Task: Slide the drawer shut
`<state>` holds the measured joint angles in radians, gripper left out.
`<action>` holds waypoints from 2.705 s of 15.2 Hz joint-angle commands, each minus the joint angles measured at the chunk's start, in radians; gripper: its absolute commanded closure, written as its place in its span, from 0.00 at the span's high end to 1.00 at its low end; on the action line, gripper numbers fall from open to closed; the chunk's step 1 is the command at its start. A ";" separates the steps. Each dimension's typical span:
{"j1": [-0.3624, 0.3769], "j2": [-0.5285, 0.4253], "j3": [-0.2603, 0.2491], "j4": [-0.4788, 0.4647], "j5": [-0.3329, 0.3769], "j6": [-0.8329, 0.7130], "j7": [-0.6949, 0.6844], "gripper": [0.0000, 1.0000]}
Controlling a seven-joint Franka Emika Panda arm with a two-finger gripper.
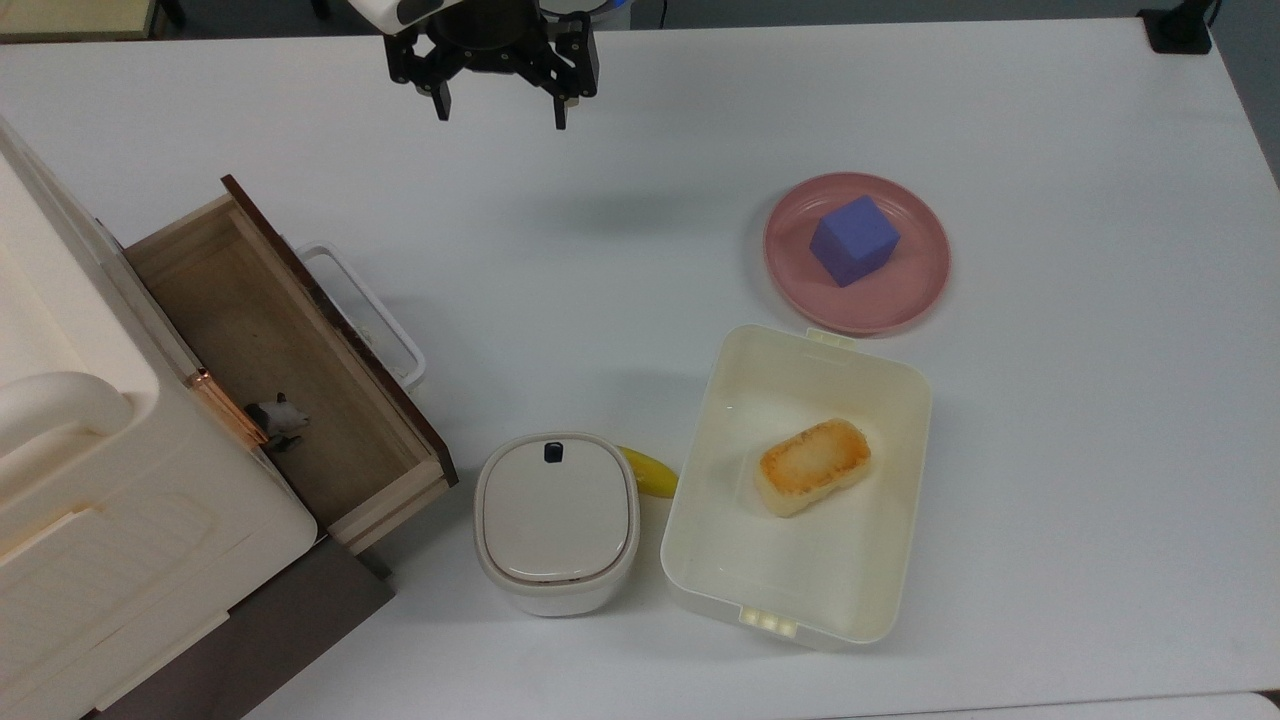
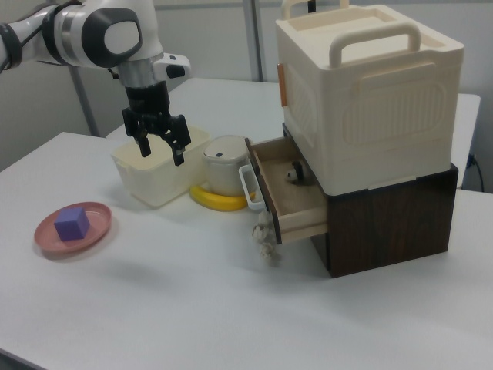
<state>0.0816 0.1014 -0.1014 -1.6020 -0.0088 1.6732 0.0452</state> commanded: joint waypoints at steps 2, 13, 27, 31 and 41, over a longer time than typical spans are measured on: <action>-0.011 -0.028 0.017 -0.029 0.000 -0.004 -0.002 1.00; -0.020 -0.029 0.017 -0.027 0.000 -0.004 0.005 0.73; -0.062 0.220 0.008 0.010 -0.008 0.243 0.656 0.00; -0.103 0.305 0.000 0.077 -0.049 0.376 0.762 0.00; -0.140 0.374 -0.107 0.117 -0.118 0.685 0.766 0.01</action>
<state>-0.0620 0.4565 -0.1768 -1.5144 -0.1019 2.3179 0.7910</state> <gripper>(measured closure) 0.991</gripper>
